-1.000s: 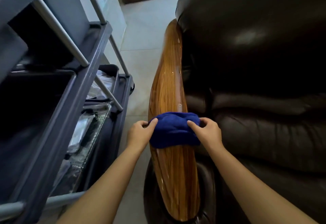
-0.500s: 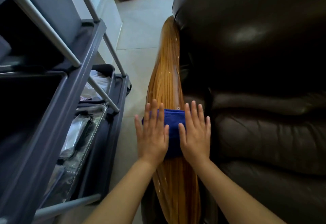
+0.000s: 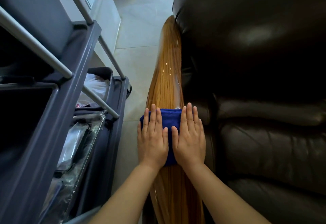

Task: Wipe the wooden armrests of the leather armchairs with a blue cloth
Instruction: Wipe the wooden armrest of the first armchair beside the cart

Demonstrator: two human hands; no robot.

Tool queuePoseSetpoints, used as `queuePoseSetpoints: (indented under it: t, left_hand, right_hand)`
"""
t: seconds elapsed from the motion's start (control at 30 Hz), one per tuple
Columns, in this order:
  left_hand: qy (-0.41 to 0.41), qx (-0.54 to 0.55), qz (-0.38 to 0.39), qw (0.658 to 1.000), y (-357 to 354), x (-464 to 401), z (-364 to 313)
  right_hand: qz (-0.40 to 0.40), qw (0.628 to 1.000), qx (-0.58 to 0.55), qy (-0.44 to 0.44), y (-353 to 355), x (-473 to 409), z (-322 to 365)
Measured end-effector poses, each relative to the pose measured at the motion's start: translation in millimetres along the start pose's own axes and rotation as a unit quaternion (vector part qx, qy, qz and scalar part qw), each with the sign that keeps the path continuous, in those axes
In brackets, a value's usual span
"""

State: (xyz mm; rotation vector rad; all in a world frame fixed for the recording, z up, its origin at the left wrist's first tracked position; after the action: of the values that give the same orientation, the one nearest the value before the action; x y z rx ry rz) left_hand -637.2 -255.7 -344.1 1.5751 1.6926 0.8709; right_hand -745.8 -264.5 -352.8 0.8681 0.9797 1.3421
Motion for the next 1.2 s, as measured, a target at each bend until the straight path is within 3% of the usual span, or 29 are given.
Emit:
queuePoseSetpoints:
  t: [0.67, 0.77, 0.83, 0.9, 1.0, 1.1, 1.2]
  left_hand:
    - [-0.008, 0.026, 0.034, 0.999, 9, -108, -5]
    - [-0.009, 0.028, 0.042, 0.999, 13, -131, -10]
    - [-0.002, 0.056, 0.036, 0.998, 19, -129, -11]
    - [0.003, 0.115, 0.021, 0.993, 27, -113, -10]
    - [-0.001, 0.151, 0.06, 0.987, 19, -98, -9]
    - [-0.012, 0.106, 0.049, 0.993, 14, -113, -12]
    - [-0.002, 0.134, 0.035, 0.99, 15, -147, -17]
  right_hand:
    - [0.04, 0.995, -0.081, -0.041, -5, -109, 3]
    - [0.061, 0.997, 0.005, -0.053, 2, -128, 5]
    - [0.012, 0.993, 0.056, -0.105, 21, -123, 1]
    - [-0.018, 0.987, -0.004, -0.162, 33, -105, 0]
    - [0.046, 0.967, -0.17, -0.184, 9, -99, 7]
    - [0.044, 0.969, -0.176, -0.169, 4, -120, 5]
    - [0.039, 0.974, -0.18, -0.131, 4, -156, 6]
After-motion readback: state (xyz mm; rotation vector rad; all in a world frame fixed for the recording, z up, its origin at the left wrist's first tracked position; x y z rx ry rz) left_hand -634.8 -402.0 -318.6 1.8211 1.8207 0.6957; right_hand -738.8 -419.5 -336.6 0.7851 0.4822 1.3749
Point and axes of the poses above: each hand's wrist, its own x-axis away from the middle knuckle, its own y-axis out of the back of the hand, z = x × y, the point moved 10 cm from there along -x, towards the middle knuckle, and after that the axes turned 9 degrees about x, right-handed, at the moved point
